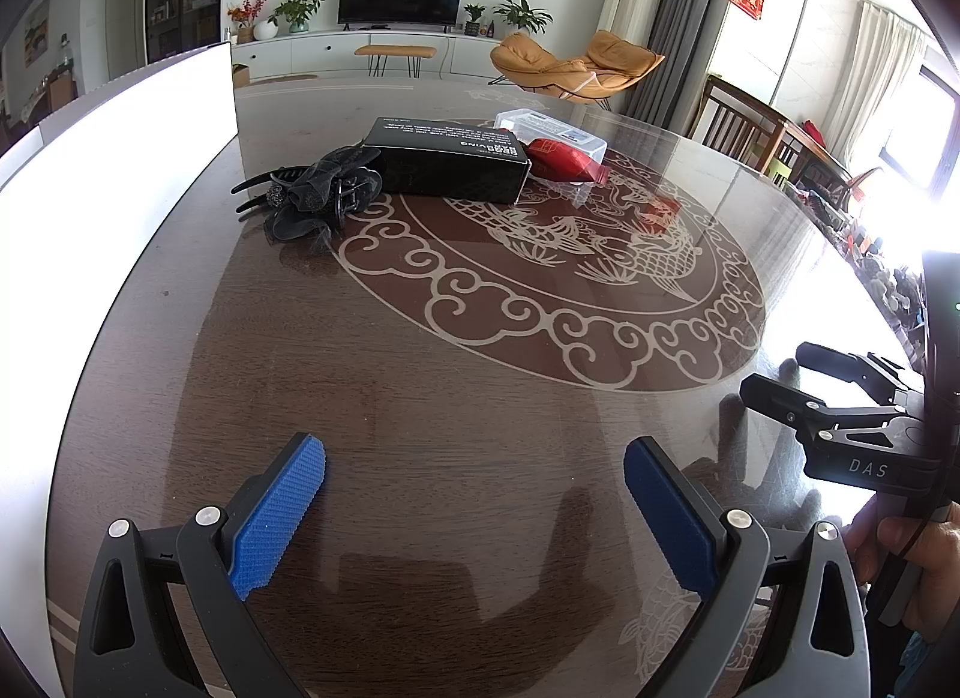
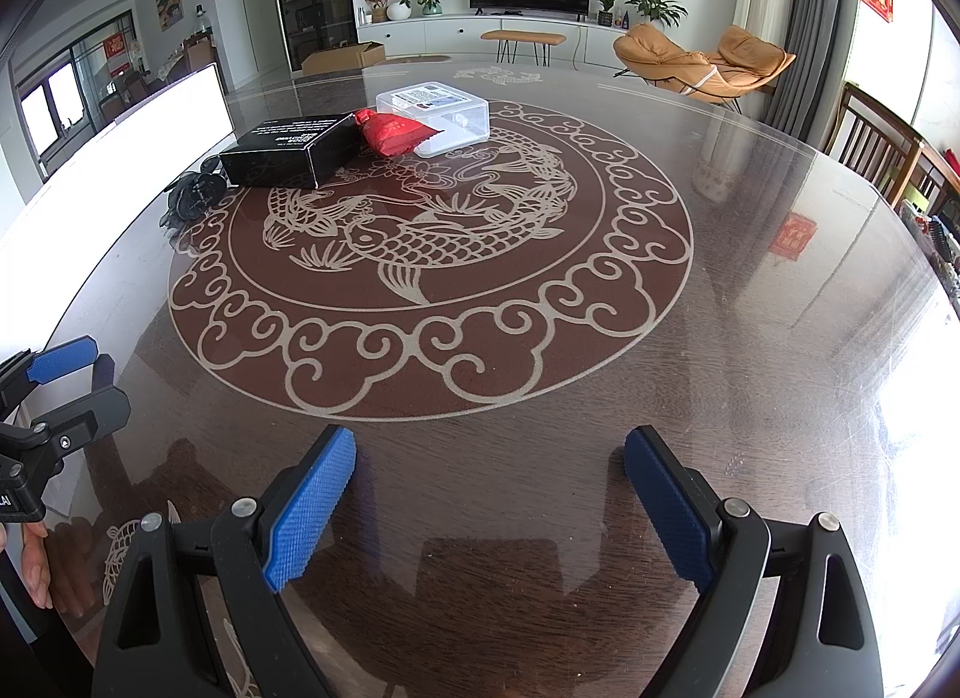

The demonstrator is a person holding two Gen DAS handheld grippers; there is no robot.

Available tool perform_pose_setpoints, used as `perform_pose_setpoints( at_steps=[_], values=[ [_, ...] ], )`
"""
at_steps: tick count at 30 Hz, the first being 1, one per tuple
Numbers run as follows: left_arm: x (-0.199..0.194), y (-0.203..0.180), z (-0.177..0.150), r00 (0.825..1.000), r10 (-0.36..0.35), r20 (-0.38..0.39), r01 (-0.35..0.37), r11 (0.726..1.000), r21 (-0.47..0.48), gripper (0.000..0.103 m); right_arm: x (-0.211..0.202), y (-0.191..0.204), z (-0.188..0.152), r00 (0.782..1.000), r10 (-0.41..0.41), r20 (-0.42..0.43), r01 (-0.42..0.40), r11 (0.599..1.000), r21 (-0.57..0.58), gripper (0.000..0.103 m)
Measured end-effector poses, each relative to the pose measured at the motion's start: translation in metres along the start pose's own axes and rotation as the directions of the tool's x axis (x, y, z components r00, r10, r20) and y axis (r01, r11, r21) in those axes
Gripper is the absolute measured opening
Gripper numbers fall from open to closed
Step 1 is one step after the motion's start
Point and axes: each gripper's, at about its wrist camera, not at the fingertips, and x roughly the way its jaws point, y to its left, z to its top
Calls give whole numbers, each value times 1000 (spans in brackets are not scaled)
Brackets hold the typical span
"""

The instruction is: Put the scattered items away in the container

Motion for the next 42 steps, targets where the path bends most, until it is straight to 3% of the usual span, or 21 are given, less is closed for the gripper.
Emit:
perform_pose_setpoints(
  at_steps=[12,17,23,28,33,36,38,40,42],
  values=[
    [-1,-1,0,1000,-2,1,2,1000,0,102,4,3,7,999,30,-11,-31,998,-45,93],
    [0,-2,1,1000,5,-7,-5,1000,12,103,30,0,57,997,44,-63,-50,994,-93,92],
    [1,-3,1,1000,8,-10,-7,1000,18,103,46,-13,142,984,172,44,-176,979,104,92],
    [2,-4,1,1000,16,-15,-16,1000,26,103,75,41,199,966,255,38,-257,966,39,92],
    [0,-2,2,1000,2,-9,-2,1000,15,103,120,107,228,980,199,-30,-201,973,-115,92],
    [-1,0,1,1000,-7,-5,7,1000,8,103,134,124,231,985,166,-46,-172,964,-203,93],
    [-1,0,1,1000,-9,-4,9,1000,7,103,128,122,225,965,249,-84,-262,936,-237,93],
    [0,-1,2,1000,-4,-7,4,1000,11,103,121,118,212,908,360,-215,-409,872,-270,92],
    [1,-3,2,1000,9,-13,-8,1000,21,103,107,115,190,863,366,-349,-477,817,-323,89]
  ],
)
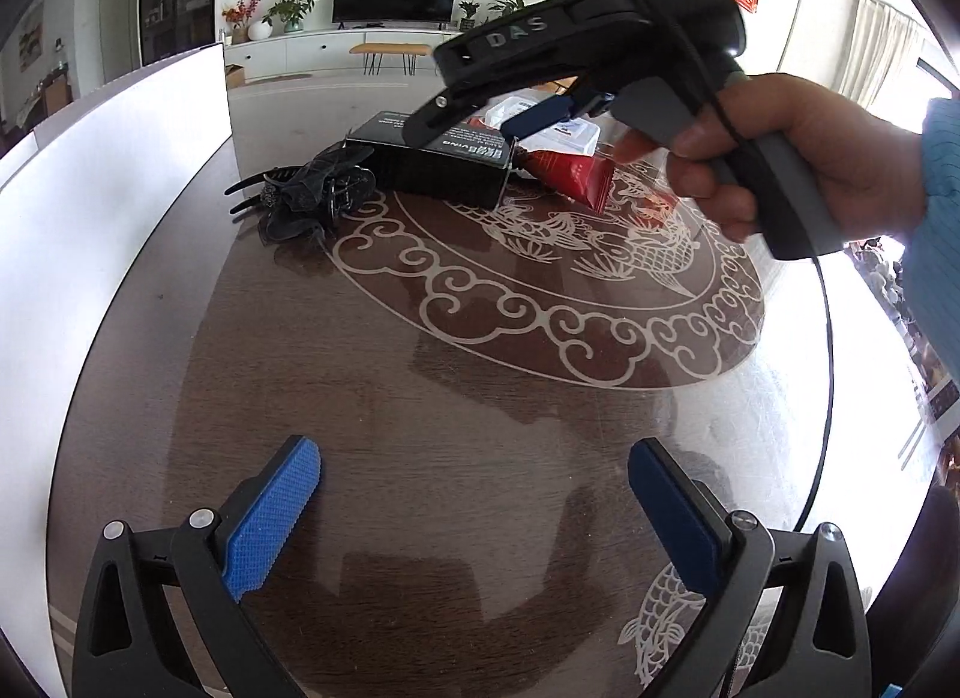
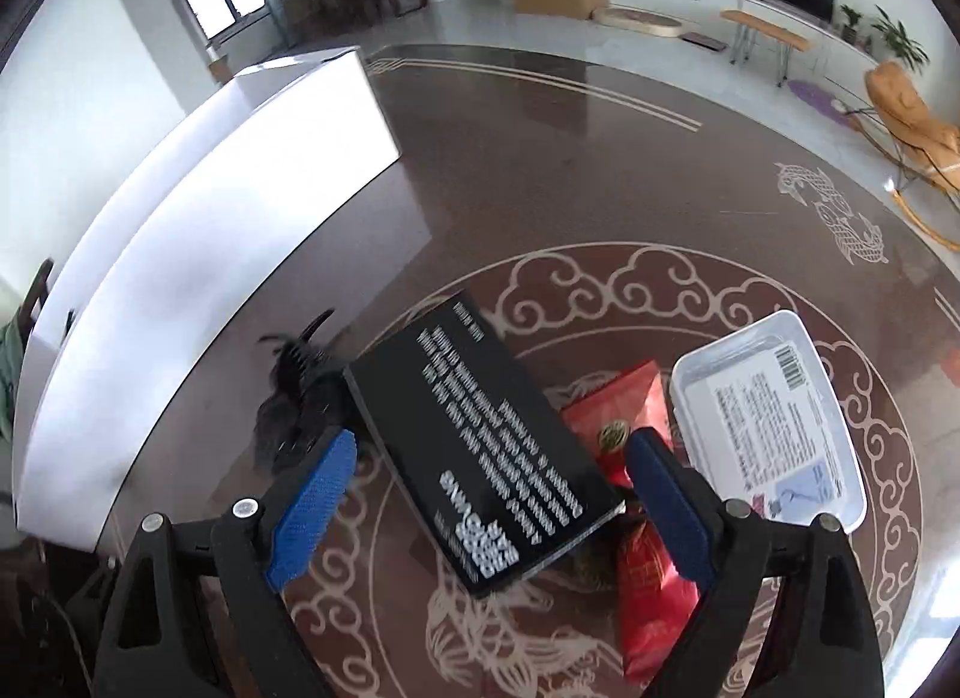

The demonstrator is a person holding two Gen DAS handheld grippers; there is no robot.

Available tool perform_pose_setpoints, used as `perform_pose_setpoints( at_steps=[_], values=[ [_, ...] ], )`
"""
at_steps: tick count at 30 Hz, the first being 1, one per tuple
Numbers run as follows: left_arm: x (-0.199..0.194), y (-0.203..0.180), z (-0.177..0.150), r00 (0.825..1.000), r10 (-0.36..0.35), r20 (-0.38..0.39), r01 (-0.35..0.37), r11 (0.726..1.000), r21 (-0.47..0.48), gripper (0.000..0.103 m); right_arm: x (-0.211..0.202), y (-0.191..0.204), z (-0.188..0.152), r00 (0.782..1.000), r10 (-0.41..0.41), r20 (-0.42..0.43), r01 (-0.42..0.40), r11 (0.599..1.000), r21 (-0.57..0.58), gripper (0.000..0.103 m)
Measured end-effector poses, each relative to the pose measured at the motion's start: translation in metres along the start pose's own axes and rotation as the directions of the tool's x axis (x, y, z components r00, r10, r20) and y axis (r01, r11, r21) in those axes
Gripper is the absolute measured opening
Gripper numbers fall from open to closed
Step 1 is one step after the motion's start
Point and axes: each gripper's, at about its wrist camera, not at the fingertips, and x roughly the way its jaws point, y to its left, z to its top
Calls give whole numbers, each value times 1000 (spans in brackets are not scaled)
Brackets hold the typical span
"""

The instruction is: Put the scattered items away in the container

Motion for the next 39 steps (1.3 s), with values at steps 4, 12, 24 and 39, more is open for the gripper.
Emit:
perform_pose_setpoints(
  at_steps=[4,12,24,39],
  values=[
    [2,-2,0,1000,17,-7,-17,1000,12,103,-33,6,-30,1000,-14,22,14,1000,-8,91],
    [1,3,0,1000,-8,3,8,1000,-7,103,-6,2,49,965,-174,198,148,979,140,91],
    [1,-3,1,1000,27,-15,-26,999,25,103,12,15,-21,971,-218,-96,217,976,-21,91],
    [35,83,87,999,48,-13,-49,899,-436,103,-63,45,-232,930,-285,233,251,954,167,92]
  ],
)
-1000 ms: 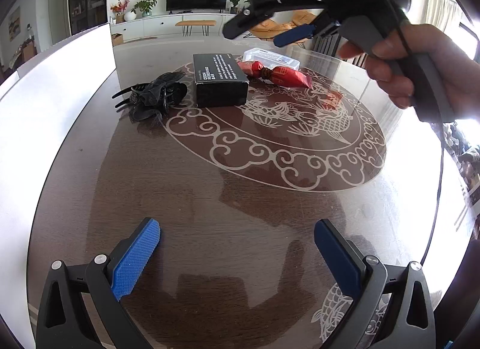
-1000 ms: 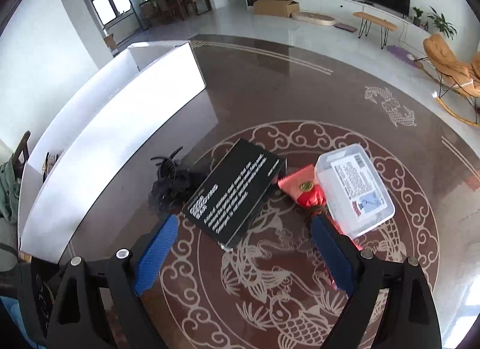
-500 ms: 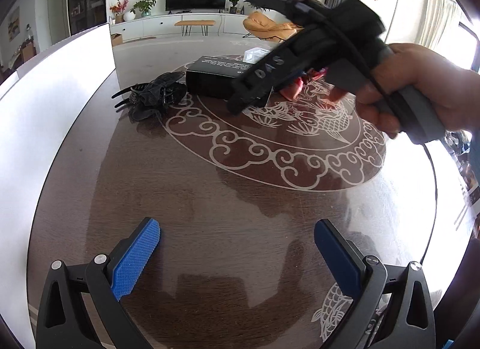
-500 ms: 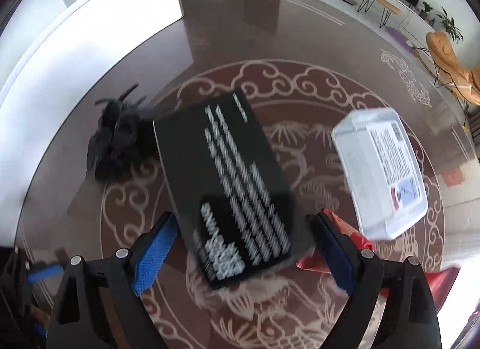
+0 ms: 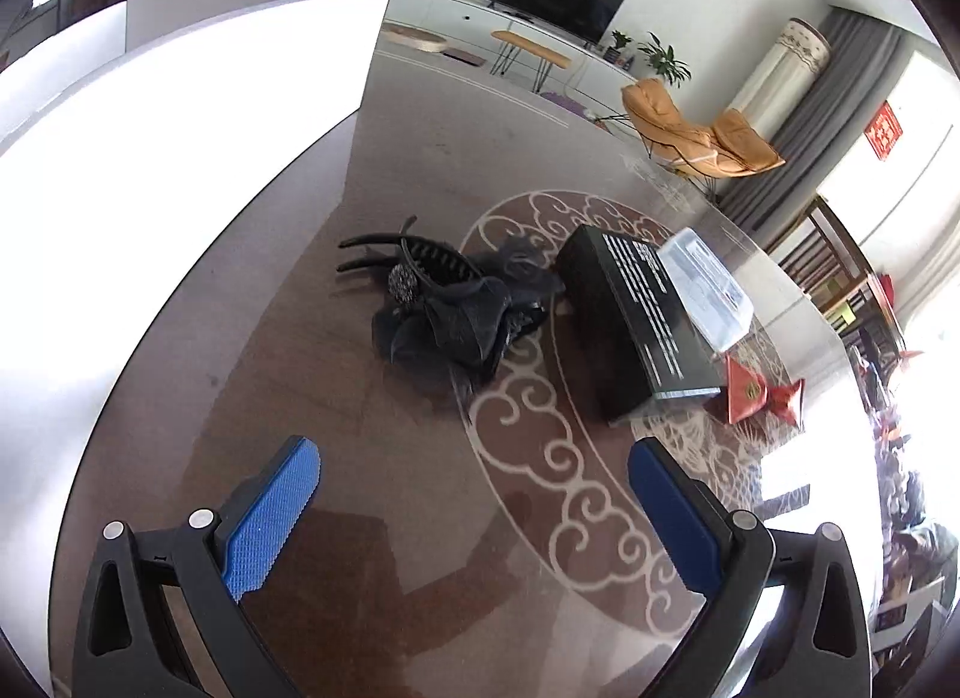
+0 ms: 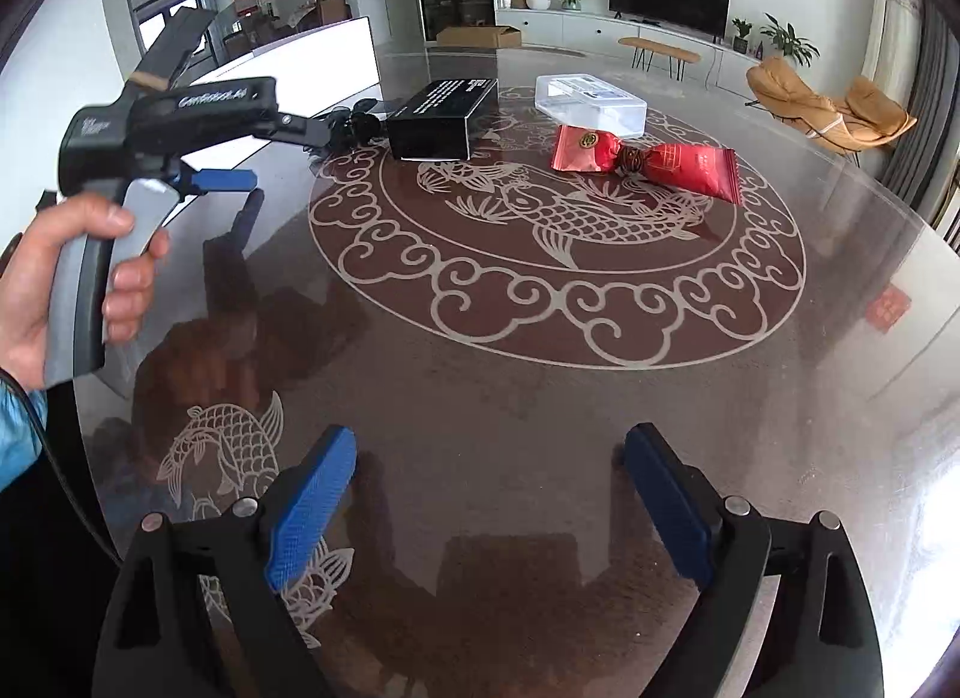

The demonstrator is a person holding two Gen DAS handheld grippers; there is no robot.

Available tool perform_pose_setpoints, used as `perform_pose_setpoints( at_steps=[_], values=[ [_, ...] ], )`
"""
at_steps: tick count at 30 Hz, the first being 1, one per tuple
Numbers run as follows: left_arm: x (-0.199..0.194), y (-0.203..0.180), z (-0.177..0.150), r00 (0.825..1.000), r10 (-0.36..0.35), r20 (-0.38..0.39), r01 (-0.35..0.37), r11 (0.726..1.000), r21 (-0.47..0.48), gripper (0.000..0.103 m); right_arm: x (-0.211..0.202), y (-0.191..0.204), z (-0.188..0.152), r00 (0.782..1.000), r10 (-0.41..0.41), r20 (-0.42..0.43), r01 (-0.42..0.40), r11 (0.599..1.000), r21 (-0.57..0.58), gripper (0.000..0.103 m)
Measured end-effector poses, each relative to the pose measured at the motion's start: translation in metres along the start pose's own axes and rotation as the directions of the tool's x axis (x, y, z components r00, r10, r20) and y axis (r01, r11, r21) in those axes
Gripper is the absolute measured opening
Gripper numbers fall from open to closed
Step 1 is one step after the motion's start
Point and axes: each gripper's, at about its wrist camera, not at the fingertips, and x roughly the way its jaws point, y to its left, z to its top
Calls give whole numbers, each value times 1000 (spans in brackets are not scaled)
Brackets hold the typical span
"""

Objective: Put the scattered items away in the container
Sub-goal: 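Lower the left tool onto the black lace hair accessory and close it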

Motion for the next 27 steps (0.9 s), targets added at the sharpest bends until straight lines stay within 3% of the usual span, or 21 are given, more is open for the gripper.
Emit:
perform_pose_setpoints(
  at_steps=[3,6,9,11,13,14,16,21,24,27],
  values=[
    [16,-1,25,1000,23,4,-23,997,-80,103,4,1,3,1000,-8,-6,8,1000,-15,93],
    [31,-8,43,992,122,7,-122,990,-78,103,5,2,-3,1000,-8,-3,8,1000,-14,93],
    [46,-15,52,963,268,8,-267,963,-42,103,4,4,-5,1000,-7,0,7,1000,-12,93],
    [54,-19,53,947,319,17,-319,948,-6,103,4,4,-5,1000,-11,0,11,1000,-11,93],
    [54,-17,50,947,316,50,-317,948,20,99,4,4,-5,1000,-12,-1,12,1000,-11,93],
    [50,-16,47,944,321,77,-324,945,39,75,4,4,-5,1000,-12,-1,12,1000,-11,93],
    [44,-12,41,948,303,101,-313,944,106,58,4,4,-5,1000,-13,-1,13,1000,-11,93],
    [13,-1,6,990,133,47,-140,964,227,58,4,3,-5,1000,-15,0,15,1000,-3,93],
    [-9,-6,-32,996,92,23,-94,937,335,58,0,-10,-6,1000,-12,16,11,997,73,93],
    [-27,-10,-69,994,80,68,-101,911,399,58,-3,-43,2,998,22,53,-33,976,214,92]
  ],
)
